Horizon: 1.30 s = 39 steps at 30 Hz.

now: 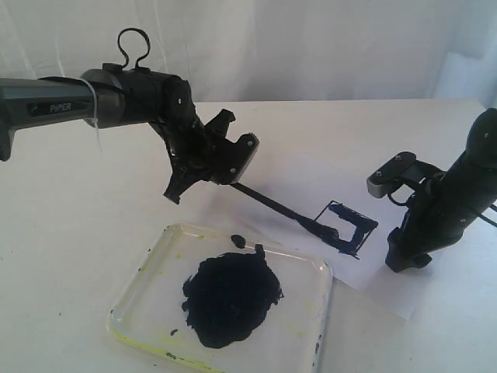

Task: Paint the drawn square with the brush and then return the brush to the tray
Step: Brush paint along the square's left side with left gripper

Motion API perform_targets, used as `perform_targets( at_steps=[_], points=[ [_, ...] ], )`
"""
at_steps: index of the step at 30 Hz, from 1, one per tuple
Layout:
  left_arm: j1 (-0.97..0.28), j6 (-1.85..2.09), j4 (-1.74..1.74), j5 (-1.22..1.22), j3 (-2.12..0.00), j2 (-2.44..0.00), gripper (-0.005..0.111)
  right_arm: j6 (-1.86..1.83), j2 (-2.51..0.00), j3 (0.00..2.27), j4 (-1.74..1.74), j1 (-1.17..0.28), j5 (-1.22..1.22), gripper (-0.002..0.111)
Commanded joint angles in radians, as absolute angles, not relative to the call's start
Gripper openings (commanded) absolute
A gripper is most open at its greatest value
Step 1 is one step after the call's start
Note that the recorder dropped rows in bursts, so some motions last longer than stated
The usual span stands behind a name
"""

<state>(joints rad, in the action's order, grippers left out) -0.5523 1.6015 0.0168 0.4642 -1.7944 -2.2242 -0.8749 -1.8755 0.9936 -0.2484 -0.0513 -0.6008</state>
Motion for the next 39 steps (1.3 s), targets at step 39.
perform_targets(
  at_steps=[39],
  points=[
    [-0.561,1.518,0.0,0.417,-1.793,-2.186,0.0,-0.877,-1.896,0.987,-0.232,-0.049,-0.575,0.066]
  ],
)
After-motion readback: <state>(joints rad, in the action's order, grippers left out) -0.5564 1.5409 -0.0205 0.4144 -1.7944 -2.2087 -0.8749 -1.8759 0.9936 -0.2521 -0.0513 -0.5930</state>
